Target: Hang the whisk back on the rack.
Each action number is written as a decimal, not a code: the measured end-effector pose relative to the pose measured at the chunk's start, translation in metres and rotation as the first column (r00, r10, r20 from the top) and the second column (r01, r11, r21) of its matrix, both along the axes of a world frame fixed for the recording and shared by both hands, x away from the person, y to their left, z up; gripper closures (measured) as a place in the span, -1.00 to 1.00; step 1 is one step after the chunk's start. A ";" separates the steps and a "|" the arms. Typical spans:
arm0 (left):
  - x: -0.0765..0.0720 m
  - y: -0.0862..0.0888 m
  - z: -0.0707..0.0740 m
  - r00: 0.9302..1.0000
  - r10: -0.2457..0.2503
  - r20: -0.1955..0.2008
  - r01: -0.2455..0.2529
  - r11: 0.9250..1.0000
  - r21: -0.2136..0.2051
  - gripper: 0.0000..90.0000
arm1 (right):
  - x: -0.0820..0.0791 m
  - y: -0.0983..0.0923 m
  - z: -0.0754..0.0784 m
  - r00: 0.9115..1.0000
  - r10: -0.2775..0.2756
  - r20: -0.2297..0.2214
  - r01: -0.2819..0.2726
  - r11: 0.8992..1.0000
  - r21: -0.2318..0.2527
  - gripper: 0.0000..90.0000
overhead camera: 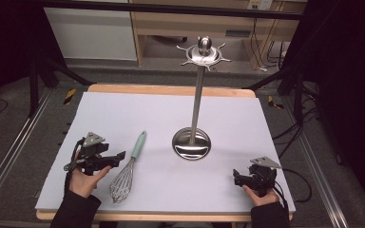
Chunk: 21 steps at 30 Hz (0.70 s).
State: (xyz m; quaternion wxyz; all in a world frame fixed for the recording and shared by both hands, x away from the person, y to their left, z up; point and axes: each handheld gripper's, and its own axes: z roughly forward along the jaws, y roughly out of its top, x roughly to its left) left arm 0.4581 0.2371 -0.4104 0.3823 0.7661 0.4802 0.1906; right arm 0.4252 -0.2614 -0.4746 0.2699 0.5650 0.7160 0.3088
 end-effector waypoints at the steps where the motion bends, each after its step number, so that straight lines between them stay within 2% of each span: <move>1: 0.001 -0.001 0.001 1.000 -0.005 -0.002 0.005 1.000 0.007 -0.41 | 0.000 0.000 0.000 1.000 0.000 0.000 0.000 1.000 -0.001 -0.86; 7: 0.008 -0.013 0.011 0.999 -0.040 -0.005 0.041 0.998 0.041 -0.30 | -0.001 0.000 0.000 1.000 -0.006 0.000 0.006 1.000 -0.004 -0.86; 11: 0.011 -0.022 0.017 0.998 -0.062 -0.022 0.064 0.996 0.065 -0.26 | -0.001 0.000 0.000 1.000 -0.003 0.000 0.003 1.000 -0.003 -0.85; 13: 0.012 -0.024 0.018 0.998 -0.062 -0.027 0.064 0.996 0.064 -0.25 | -0.001 -0.001 0.000 1.000 0.001 -0.003 -0.001 1.000 -0.005 -0.86; 14: 0.014 -0.026 0.019 0.997 -0.068 -0.039 0.072 0.994 0.085 -0.25 | 0.000 0.000 0.000 1.000 0.003 -0.003 -0.003 1.000 -0.004 -0.86; 21: 0.022 -0.033 0.019 0.995 -0.070 -0.074 0.078 0.991 0.106 -0.23 | -0.001 0.000 0.000 1.000 0.004 -0.007 -0.004 1.000 0.002 -0.86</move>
